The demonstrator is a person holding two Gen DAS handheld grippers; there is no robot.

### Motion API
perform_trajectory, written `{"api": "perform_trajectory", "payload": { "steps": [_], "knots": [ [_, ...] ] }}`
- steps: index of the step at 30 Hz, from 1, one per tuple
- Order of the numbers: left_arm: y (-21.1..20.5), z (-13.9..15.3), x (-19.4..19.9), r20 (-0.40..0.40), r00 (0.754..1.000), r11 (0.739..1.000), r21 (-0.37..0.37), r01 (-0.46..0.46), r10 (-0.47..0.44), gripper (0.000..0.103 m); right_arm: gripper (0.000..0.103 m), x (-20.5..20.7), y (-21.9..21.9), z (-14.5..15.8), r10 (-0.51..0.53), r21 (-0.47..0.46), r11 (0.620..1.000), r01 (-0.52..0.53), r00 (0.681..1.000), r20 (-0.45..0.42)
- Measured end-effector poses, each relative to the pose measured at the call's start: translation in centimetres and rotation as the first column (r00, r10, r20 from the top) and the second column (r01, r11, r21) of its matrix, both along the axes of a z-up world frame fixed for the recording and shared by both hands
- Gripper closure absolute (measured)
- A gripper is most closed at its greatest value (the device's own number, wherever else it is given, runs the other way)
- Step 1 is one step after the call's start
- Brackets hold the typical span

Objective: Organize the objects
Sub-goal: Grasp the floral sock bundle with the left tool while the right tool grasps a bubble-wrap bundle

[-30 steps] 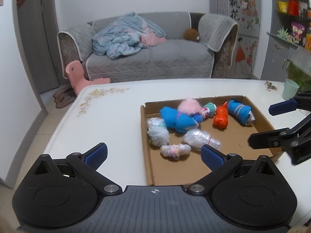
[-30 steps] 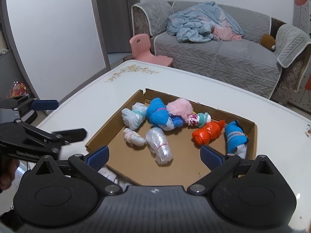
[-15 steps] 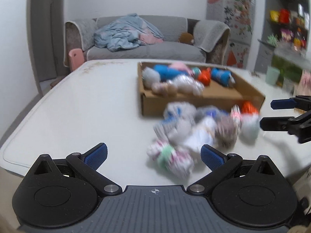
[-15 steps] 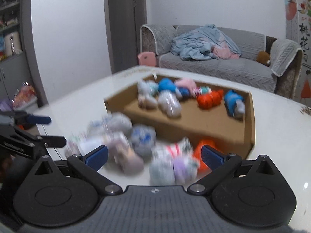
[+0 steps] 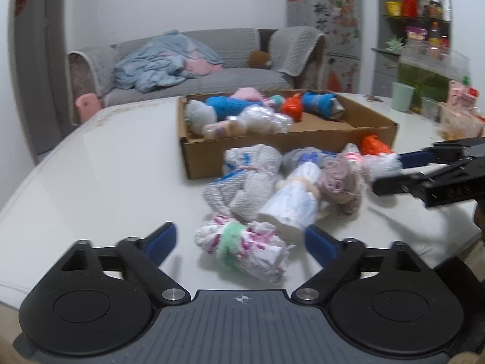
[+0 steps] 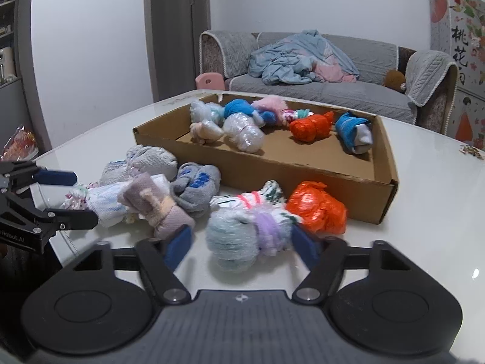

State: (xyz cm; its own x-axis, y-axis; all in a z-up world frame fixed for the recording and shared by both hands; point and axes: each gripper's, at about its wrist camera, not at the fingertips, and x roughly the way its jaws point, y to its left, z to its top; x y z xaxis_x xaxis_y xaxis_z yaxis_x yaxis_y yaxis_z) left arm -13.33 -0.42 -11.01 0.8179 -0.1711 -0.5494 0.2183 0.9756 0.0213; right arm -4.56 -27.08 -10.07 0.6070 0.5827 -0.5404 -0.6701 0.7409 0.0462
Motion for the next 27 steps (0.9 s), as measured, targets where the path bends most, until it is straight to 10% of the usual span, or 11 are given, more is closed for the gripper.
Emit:
{"api": "perform_trajectory", "payload": {
  "steps": [4, 27],
  "knots": [
    [0.0, -0.4, 0.0, -0.022, 0.998, 0.998, -0.031, 0.052, -0.053, 0.035, 0.049, -0.1, -0.8, 0.0, -0.003, 0.018, 1.000, 0.003, 1.000, -0.002],
    [1.9, 0.7, -0.8, -0.008, 0.995, 0.995, -0.012, 0.096, -0.096, 0.039, 0.059, -0.3, -3.0, 0.8, 0.013, 0.048, 0.999, -0.012, 1.000, -0.008]
  ]
}}
